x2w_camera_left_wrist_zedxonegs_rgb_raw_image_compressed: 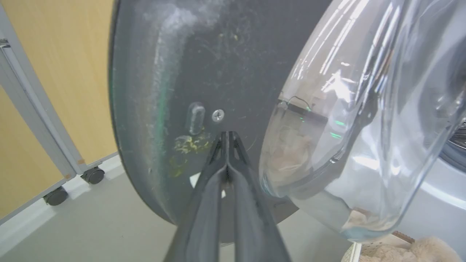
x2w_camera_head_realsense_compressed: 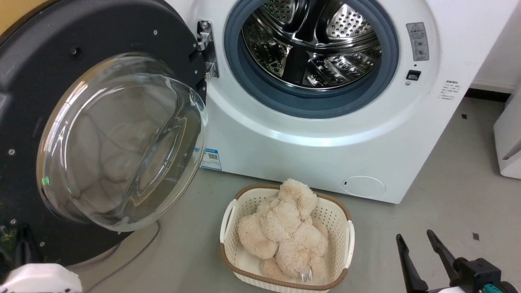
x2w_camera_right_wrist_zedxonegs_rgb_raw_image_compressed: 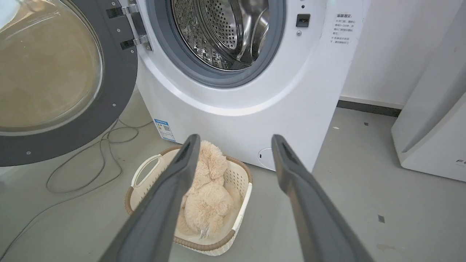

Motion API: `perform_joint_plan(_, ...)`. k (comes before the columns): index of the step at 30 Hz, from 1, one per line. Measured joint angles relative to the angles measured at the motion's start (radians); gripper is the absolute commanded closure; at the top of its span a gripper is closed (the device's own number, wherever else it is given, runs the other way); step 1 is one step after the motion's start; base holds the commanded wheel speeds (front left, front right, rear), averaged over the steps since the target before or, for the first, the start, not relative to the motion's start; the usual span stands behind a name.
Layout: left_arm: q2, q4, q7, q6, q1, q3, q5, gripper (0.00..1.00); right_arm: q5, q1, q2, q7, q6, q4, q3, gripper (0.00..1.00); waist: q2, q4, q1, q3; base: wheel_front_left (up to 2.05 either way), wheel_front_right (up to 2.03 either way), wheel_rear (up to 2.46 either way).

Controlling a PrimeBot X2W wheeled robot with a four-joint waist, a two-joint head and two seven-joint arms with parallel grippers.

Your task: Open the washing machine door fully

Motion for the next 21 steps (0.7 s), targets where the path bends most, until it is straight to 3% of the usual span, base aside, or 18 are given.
perform_joint_plan(10, -0.123, -0.174, -0.007, 0.01, 0.182, -0.013, 0.065, 1.0, 0.0, 0.002, 0.0, 0.0, 0.0, 0.007, -0.003, 0.0, 0.0, -0.015, 0.0, -0.037, 0.0, 0.0, 0.0)
perform_joint_plan(12, -0.146, -0.205, -0.007, 0.009, 0.207, -0.032, 0.086, 0.48, 0.0, 0.002, 0.0, 0.0, 0.0, 0.007, -0.005, 0.0, 0.0, -0.014, 0.0, -0.041, 0.0, 0.0, 0.0)
perform_joint_plan(13, -0.157, -0.215, -0.007, 0.009, 0.217, -0.04, 0.098, 0.1, -0.001, 0.002, 0.0, 0.0, 0.0, 0.007, -0.004, 0.0, 0.0, -0.015, 0.0, -0.043, 0.0, 0.0, 0.0)
perform_joint_plan(14, -0.165, -0.225, -0.007, 0.009, 0.228, -0.05, 0.11, 0.0, -0.002, 0.002, 0.0, 0.0, 0.0, 0.006, -0.004, 0.0, 0.0, -0.015, 0.0, -0.044, 0.0, 0.0, 0.0)
perform_joint_plan(21, -0.195, -0.269, -0.007, 0.002, 0.249, -0.106, 0.186, 0.0, -0.026, 0.002, 0.0, 0.006, 0.0, -0.011, 0.006, 0.0, 0.0, -0.033, -0.0001, -0.05, 0.0, 0.0, 0.0)
